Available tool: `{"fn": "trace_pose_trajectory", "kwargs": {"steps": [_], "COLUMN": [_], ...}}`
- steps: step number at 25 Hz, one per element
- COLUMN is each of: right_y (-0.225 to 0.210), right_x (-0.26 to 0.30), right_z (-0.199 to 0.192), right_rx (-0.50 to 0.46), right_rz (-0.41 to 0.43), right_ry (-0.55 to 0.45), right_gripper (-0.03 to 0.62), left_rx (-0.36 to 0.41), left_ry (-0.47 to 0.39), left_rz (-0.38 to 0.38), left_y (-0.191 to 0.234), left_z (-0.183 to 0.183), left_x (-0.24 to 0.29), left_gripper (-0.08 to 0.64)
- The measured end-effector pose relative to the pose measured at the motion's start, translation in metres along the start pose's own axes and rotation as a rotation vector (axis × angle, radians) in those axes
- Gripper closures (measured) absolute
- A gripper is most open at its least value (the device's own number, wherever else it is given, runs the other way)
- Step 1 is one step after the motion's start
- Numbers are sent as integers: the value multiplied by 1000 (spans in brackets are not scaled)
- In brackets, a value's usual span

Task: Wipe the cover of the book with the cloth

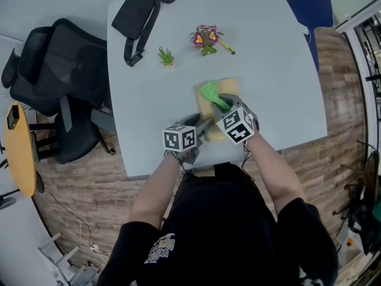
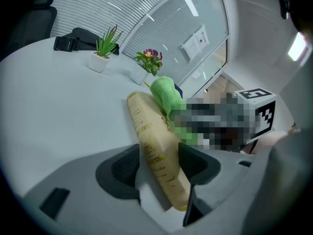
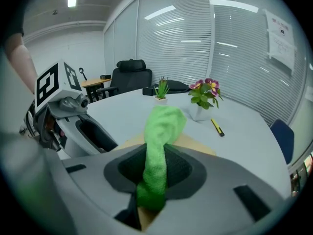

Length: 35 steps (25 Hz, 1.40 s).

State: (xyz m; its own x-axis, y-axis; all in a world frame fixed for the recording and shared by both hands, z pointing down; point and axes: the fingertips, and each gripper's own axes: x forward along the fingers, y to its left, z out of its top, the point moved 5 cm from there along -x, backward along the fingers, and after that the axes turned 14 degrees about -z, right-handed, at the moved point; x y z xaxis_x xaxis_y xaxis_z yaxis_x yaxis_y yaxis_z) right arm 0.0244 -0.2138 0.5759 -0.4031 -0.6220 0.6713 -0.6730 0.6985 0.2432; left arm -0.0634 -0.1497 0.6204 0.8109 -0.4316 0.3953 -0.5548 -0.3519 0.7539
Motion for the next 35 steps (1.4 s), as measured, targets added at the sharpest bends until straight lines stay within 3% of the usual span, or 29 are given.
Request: {"fn": "trace_pose_trajectory", "kwargs": {"steps": [10,18,29,35], "right_y": [-47,-67,-72,-66], "right_x": [-11,-19,-22,-22], "right_z": [-32,-46,-46,-21], "right_rx": [121,211,193,90], "right_rz": [-142,-195,-222,-225], "right_ry": [31,48,62,24], "right_gripper": [492,494,494,494], "left_rx": [-6,-9,-14,-13], "left_ry": [-1,2,6,7], "left_rz": [-4,-5,-8,-6], "left_y": [2,2,2,1], "left_z": [0,0,0,1], "left_x": [0,0,0,1], "left_gripper": [308,308,308,308]}}
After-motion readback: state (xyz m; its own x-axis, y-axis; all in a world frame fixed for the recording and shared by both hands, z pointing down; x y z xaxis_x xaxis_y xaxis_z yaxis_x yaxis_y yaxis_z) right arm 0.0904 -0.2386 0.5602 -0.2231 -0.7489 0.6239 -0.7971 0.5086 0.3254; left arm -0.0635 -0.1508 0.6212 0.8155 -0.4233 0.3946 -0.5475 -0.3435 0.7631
